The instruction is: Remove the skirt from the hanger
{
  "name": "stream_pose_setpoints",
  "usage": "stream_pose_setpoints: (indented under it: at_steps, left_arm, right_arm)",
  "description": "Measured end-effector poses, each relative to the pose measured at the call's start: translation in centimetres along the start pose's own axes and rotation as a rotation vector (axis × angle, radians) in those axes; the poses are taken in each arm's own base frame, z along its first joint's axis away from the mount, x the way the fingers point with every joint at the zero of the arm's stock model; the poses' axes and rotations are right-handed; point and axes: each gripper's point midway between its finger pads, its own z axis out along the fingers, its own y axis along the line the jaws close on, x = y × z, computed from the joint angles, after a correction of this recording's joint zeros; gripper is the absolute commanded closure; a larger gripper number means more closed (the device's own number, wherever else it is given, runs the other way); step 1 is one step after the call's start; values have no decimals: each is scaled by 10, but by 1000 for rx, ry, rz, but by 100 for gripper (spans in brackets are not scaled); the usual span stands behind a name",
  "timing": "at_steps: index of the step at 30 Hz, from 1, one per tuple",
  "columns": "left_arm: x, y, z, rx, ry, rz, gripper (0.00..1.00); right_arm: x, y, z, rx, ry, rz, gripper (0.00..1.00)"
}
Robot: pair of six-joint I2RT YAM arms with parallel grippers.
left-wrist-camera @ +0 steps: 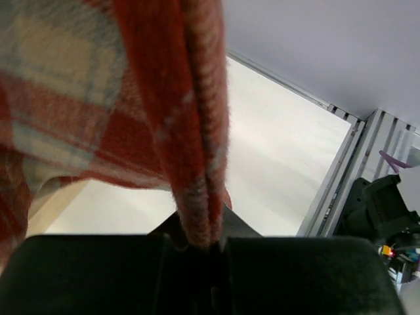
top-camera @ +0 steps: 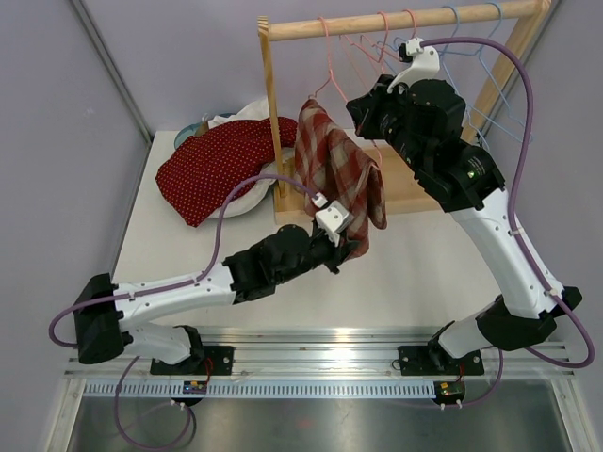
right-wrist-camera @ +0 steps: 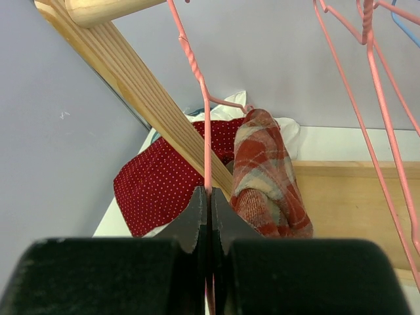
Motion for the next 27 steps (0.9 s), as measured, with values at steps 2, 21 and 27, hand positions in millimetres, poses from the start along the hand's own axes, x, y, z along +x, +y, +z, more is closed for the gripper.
stream_pose_setpoints:
  at_steps: [2, 21, 27]
  left_arm:
    - [16, -1, -15, 6, 4, -27, 100]
    - [184, -63, -173, 48, 292, -244, 100]
    - [207, -82, -192, -16, 405, -138, 100]
  right_arm:
    - [-1, 0, -2, 1, 3, -1, 100]
    - [-45, 15, 19, 11, -91, -53, 100]
    - [-48, 15, 31, 27, -113, -59, 100]
